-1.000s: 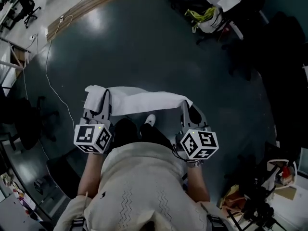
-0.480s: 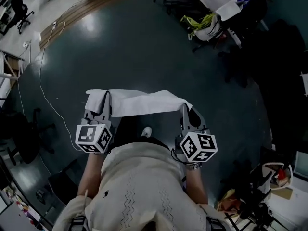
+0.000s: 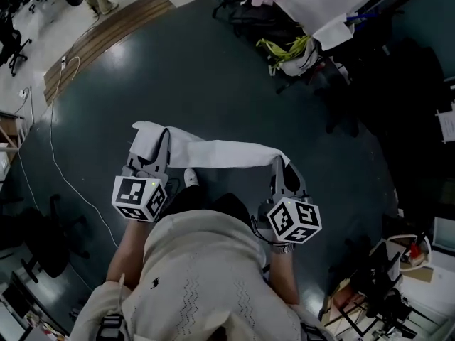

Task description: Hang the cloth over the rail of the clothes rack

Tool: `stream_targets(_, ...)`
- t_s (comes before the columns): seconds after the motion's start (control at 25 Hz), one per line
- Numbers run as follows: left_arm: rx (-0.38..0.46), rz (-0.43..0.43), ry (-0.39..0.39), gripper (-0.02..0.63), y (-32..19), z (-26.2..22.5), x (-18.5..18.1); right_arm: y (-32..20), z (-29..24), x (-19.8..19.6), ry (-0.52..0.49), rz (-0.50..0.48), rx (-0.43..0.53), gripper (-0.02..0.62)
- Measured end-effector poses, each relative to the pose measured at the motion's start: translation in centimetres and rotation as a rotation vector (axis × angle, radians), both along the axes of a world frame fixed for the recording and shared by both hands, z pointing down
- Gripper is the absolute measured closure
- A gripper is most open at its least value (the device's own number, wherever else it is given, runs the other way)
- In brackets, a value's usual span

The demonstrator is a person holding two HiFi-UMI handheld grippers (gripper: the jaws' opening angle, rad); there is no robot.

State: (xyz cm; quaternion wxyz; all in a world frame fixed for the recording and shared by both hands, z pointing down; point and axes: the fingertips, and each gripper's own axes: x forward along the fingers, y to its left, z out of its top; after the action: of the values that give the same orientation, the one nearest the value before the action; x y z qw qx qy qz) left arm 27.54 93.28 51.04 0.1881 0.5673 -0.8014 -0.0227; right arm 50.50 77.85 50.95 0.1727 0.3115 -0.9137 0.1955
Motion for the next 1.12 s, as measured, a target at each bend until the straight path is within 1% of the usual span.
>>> stream_targets(0.08, -0.008, 0.013, -0.008, 0.591, -1.2, 0.1, -2.5, -0.4, 0.4, -2.1, 0.012, 0.013, 0.007, 0.572)
stream_targets(0.2, -0.015, 0.013, -0.003, 0.591, -2.6, 0.3, -5.2, -1.4, 0.9, -4.5, 0.041, 0.004, 0.023, 0.572)
stream_targets(0.36, -0.018, 0.006, 0.011, 0.591, -4.4, 0.8, -8.0, -3.7, 1.2, -7.1, 0.037, 0.001, 0.013, 0.574)
stream_targets(0.52, -0.041, 0.007, 0.01, 0.591, -7.8, 1.9, -10.1, -7.3, 2.2, -9.7, 0.046, -0.005, 0.013, 0.572)
stream_targets(0.72, -0.069, 0.008, -0.003, 0.591, -13.1, 2.4, -13.2, -13.3, 3.4, -13.0, 0.042, -0.01, -0.007, 0.572)
stream_targets(0.88, -0.11, 0.001, -0.021, 0.591, -18.8, 3.0, -16.6, -19.1, 4.5, -16.5, 0.058, -0.045, -0.036, 0.572)
stream_targets(1.0, -0.125, -0.026, -0.022, 0.591, -23.7, 3.1, -18.7, -24.5, 4.7, -19.0, 0.059, -0.087, -0.039, 0.572)
stream_targets(1.12, -0.109, -0.068, -0.009, 0.591, -27.3, 2.9, -20.1, -29.2, 4.2, -21.1, 0.058, -0.133, -0.019, 0.572)
